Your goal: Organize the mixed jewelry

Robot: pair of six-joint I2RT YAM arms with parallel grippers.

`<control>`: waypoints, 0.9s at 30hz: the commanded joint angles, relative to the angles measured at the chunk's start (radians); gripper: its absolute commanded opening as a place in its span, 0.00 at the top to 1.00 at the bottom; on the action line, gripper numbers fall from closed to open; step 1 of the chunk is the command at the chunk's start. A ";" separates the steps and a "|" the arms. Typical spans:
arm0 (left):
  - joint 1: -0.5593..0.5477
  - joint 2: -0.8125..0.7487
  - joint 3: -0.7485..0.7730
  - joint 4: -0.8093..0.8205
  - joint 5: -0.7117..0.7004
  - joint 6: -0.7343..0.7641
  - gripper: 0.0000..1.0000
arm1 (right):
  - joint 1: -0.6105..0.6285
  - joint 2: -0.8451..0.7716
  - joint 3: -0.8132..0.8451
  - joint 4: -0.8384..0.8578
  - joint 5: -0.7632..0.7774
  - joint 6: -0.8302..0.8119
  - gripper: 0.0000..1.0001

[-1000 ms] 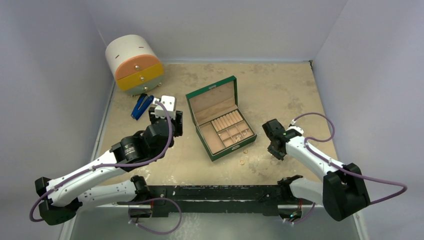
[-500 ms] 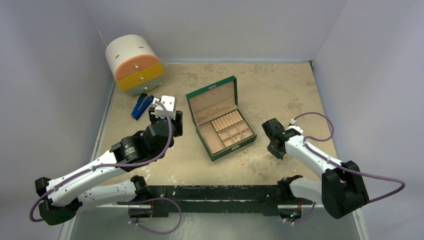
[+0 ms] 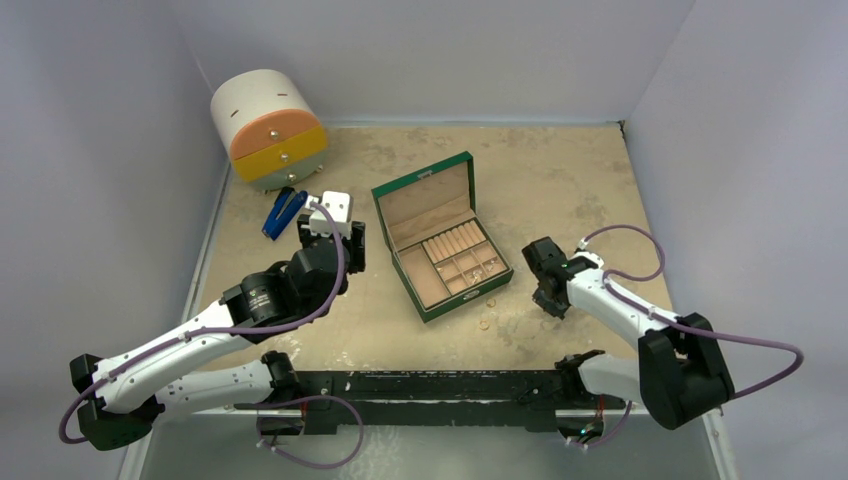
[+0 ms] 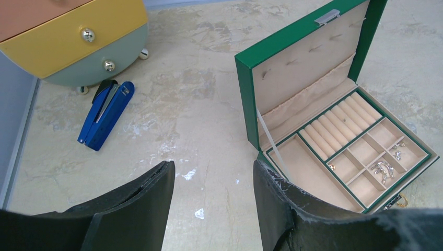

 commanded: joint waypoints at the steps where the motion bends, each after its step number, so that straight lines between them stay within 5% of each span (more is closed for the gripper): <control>1: 0.004 -0.008 0.004 0.013 -0.006 0.002 0.44 | -0.005 0.009 0.001 -0.004 0.025 0.004 0.95; 13: 0.004 -0.008 0.004 0.013 -0.003 0.003 0.44 | -0.005 -0.054 0.009 -0.006 0.007 -0.030 1.00; 22: 0.004 -0.004 0.004 0.015 -0.001 0.003 0.44 | -0.006 -0.184 0.025 0.102 -0.055 -0.244 1.00; 27: 0.004 0.001 0.004 0.016 0.000 0.004 0.44 | -0.004 -0.268 -0.002 0.261 -0.218 -0.402 1.00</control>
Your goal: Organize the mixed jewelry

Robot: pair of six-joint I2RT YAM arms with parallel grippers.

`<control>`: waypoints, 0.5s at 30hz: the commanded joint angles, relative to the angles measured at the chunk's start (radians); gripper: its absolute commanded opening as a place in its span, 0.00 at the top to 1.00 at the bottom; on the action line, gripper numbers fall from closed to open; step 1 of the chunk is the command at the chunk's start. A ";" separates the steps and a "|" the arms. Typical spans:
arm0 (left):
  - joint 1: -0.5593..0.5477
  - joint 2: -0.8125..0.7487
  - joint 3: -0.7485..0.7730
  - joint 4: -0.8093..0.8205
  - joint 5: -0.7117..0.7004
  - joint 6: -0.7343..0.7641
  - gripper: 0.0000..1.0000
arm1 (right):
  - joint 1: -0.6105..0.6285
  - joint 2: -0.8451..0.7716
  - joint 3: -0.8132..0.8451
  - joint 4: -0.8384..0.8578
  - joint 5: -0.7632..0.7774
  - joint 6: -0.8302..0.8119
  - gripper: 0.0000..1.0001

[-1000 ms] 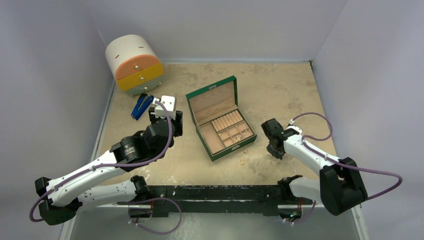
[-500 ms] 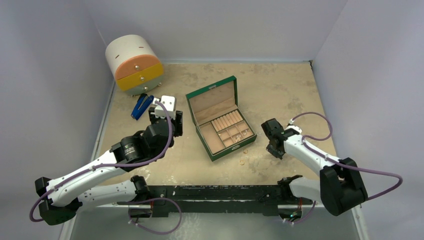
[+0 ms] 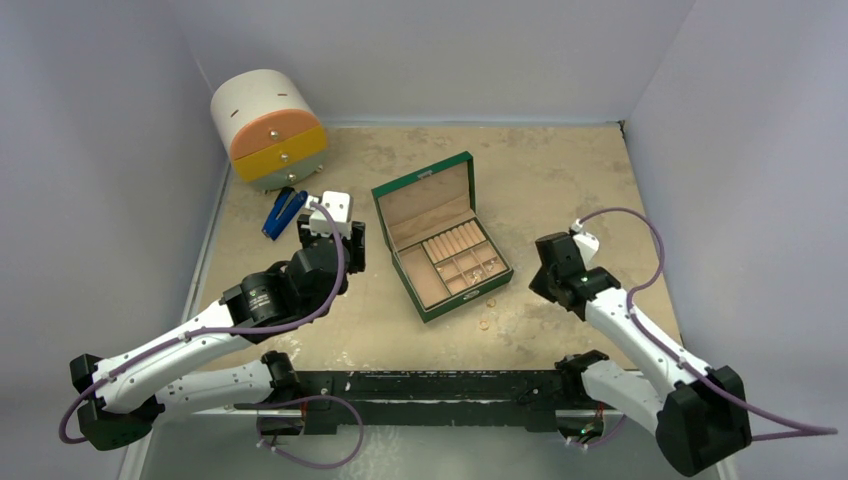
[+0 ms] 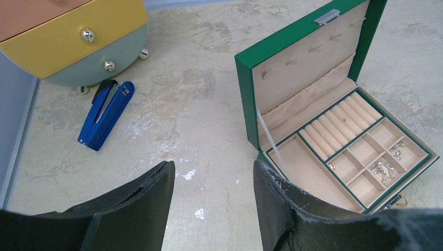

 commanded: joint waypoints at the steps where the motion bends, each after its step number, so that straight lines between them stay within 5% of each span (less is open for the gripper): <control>1: 0.004 0.001 0.005 0.016 0.000 0.003 0.44 | -0.004 -0.075 -0.008 0.183 -0.160 -0.190 1.00; 15: 0.005 0.006 0.005 0.017 0.000 0.006 0.44 | 0.082 -0.011 0.061 0.430 -0.360 -0.327 1.00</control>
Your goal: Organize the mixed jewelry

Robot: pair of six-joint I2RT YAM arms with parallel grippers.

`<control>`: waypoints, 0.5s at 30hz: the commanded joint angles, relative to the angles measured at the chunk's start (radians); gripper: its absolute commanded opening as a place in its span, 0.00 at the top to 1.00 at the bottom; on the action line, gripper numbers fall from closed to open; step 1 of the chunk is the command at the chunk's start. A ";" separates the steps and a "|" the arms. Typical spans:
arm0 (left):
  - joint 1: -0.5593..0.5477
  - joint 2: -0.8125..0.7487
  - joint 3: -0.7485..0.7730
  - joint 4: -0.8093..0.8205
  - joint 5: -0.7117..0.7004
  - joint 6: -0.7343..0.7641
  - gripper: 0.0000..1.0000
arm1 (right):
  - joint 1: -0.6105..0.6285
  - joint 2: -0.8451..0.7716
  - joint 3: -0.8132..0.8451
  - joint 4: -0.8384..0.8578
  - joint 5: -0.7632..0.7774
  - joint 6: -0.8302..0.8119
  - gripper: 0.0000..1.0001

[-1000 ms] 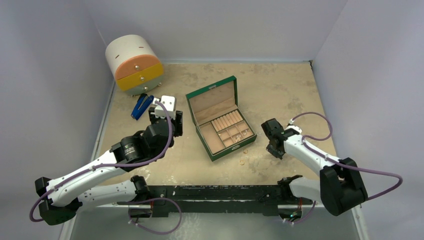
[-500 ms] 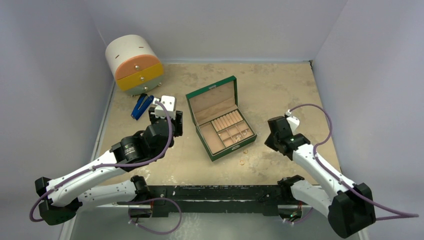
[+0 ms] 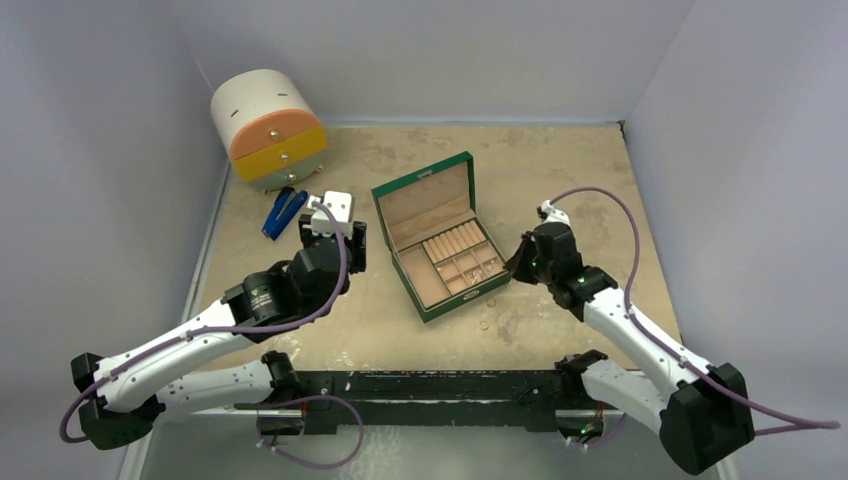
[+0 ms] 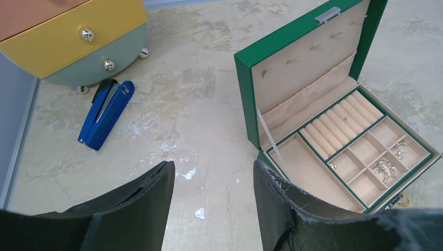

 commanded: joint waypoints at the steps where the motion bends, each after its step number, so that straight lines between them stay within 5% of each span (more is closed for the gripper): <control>1: 0.005 0.000 0.005 0.017 0.000 0.006 0.44 | 0.074 0.038 0.066 0.152 -0.070 -0.075 1.00; 6: 0.005 -0.006 0.003 0.016 -0.002 0.006 0.44 | 0.209 0.132 0.119 0.220 0.008 -0.136 1.00; 15: 0.005 -0.012 0.004 0.014 -0.010 0.008 0.44 | 0.275 0.311 0.168 0.378 0.019 -0.197 1.00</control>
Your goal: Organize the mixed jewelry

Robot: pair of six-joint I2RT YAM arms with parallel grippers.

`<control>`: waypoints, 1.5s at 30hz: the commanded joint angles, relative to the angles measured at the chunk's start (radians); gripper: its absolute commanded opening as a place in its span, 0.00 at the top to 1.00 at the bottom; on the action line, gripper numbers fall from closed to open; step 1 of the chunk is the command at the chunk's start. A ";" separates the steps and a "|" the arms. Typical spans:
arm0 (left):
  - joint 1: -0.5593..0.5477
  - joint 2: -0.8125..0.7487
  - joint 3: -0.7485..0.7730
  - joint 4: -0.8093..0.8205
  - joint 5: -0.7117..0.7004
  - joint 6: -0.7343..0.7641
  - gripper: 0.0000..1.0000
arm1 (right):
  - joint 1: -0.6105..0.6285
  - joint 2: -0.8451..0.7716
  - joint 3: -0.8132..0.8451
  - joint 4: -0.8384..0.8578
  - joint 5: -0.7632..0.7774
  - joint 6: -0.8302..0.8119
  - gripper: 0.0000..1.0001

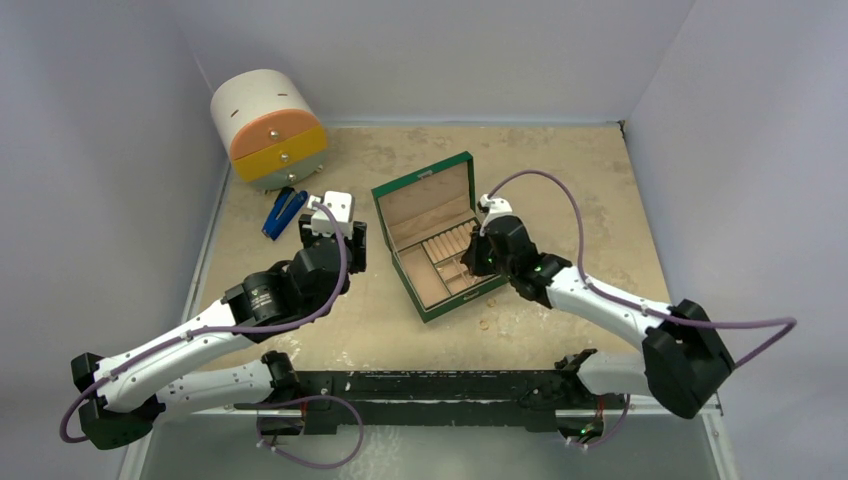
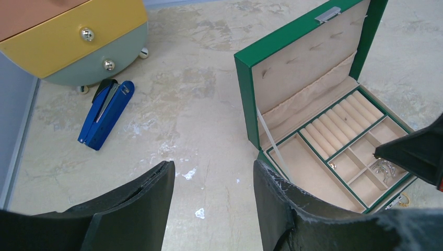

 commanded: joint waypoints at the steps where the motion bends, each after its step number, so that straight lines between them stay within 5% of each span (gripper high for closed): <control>1: 0.005 -0.014 0.004 0.013 -0.011 0.007 0.44 | 0.029 0.060 0.079 0.108 0.036 -0.061 1.00; 10: 0.005 -0.012 0.005 0.011 -0.017 0.008 0.44 | 0.089 0.191 0.139 0.104 0.112 -0.084 1.00; 35: 0.007 0.009 0.004 0.010 -0.021 0.011 0.44 | 0.177 0.247 0.158 0.031 0.249 -0.091 1.00; 45: 0.007 0.009 0.004 0.011 -0.021 0.011 0.44 | 0.186 0.216 0.163 0.007 0.261 -0.077 0.80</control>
